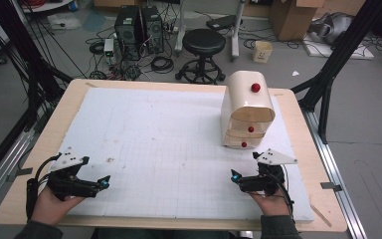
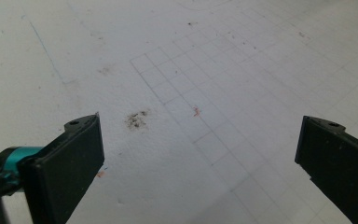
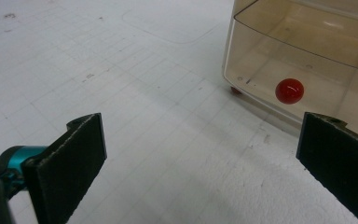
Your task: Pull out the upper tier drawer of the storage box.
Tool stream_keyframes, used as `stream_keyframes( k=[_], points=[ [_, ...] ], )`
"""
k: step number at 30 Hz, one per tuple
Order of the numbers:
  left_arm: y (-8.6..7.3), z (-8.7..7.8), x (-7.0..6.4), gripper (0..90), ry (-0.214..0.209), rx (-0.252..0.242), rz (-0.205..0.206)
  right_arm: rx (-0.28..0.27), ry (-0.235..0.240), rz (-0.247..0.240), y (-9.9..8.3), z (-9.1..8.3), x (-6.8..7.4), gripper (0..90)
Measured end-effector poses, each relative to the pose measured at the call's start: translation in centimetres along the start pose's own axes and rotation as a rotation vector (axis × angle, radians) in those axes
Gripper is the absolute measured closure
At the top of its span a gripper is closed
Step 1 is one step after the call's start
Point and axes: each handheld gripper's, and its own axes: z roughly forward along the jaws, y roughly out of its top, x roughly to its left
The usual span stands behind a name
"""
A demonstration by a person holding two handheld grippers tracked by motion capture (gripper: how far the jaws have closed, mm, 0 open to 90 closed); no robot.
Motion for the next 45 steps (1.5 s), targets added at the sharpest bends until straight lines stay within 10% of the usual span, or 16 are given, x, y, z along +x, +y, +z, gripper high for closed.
stream_keyframes(
  k=[26,45],
  points=[
    [0.0,0.0,0.0,1.7,-0.004,-0.004,-0.006,-0.015,-0.031,-0.014,0.6,-0.7,0.2,0.4],
    [0.1,0.2,0.1,1.7,-0.007,-0.006,-0.005,-0.07,-0.235,0.025,2.1,-1.9,0.6,0.5]
  ],
)
